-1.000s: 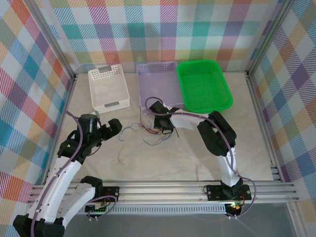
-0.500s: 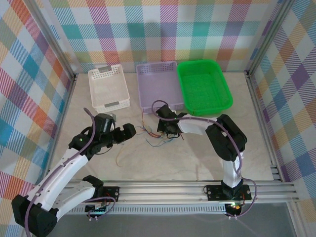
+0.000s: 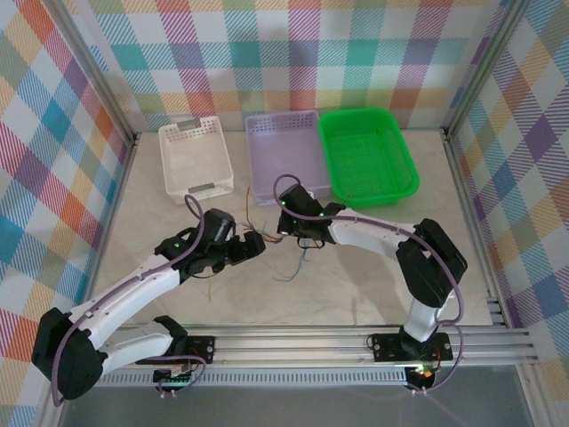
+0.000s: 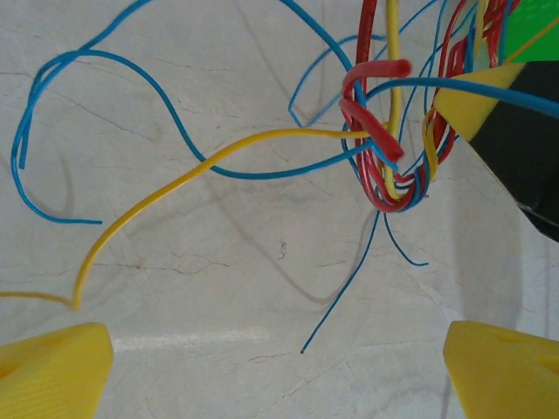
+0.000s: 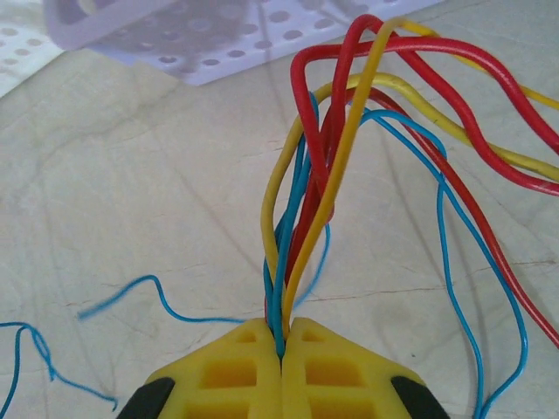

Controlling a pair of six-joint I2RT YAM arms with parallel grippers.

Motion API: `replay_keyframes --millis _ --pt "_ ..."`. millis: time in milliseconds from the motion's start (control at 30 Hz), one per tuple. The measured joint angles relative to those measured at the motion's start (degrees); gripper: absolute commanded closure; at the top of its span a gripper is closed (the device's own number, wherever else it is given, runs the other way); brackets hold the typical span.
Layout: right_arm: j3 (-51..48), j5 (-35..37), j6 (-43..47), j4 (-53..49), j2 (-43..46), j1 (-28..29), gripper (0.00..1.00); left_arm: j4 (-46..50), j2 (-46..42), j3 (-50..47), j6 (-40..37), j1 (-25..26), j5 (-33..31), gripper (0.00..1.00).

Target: Untangle the cables

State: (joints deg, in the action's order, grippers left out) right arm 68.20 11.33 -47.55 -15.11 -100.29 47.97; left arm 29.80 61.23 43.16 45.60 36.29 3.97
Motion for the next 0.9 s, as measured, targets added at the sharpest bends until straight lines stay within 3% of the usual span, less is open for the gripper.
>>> replay_keyframes --millis 333,567,900 --pt "-1.27 -1.40 0.04 0.09 2.78 1.57 1.00 -2.01 1.20 0.28 2.75 1.51 -7.30 0.11" --pt "-2.54 -4.61 0.42 1.07 4.00 2.16 1.00 -3.56 1.25 0.28 4.13 1.51 -12.61 0.24" --pt "-5.18 -8.41 0.42 4.85 6.73 3.41 1.00 -6.62 3.98 0.28 6.34 1.51 -14.08 0.43"
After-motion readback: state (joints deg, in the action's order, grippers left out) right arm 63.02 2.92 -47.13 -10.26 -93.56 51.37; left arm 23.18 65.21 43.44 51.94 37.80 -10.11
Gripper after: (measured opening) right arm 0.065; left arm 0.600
